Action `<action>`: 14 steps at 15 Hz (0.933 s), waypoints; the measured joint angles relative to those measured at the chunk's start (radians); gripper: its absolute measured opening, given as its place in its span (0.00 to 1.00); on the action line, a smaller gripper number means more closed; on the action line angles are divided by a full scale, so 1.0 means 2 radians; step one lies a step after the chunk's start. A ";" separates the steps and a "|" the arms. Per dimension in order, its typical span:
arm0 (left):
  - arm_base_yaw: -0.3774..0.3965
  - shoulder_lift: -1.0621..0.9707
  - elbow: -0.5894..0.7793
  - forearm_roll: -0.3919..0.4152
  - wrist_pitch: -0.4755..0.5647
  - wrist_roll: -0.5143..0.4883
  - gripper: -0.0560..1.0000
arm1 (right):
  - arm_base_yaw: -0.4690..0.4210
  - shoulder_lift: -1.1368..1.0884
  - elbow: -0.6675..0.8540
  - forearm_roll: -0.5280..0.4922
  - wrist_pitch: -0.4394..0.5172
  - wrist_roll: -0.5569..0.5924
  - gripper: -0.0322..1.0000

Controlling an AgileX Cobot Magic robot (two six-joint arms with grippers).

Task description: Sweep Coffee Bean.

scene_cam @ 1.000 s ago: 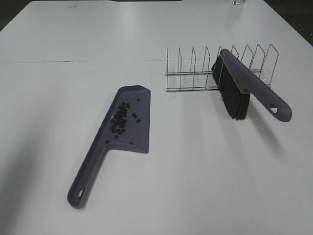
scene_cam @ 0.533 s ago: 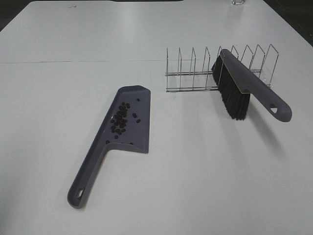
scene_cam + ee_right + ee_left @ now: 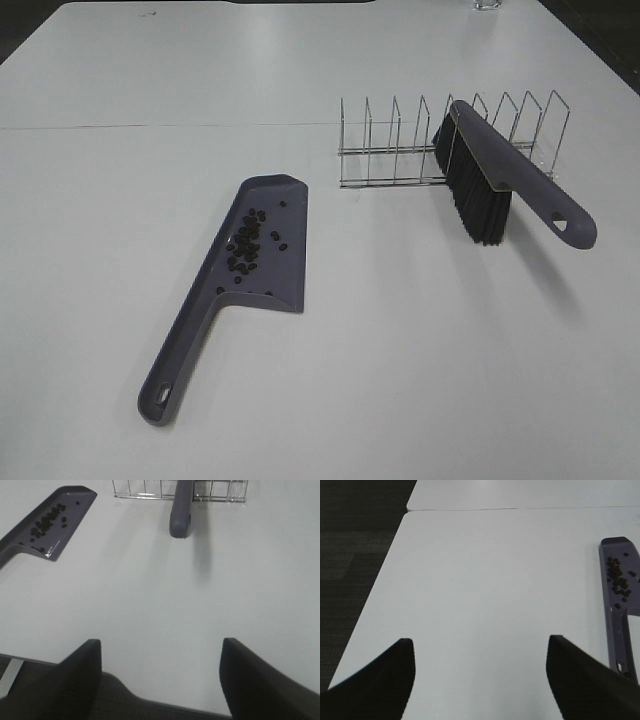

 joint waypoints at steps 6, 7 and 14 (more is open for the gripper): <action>0.000 -0.041 0.027 -0.048 -0.006 0.032 0.69 | 0.000 0.000 0.021 0.004 -0.023 0.000 0.61; 0.000 -0.041 0.027 -0.048 -0.007 0.029 0.69 | 0.000 0.000 0.021 0.006 -0.023 0.000 0.61; 0.000 -0.041 0.027 -0.032 -0.009 -0.002 0.69 | 0.000 -0.040 0.022 0.010 -0.025 -0.001 0.61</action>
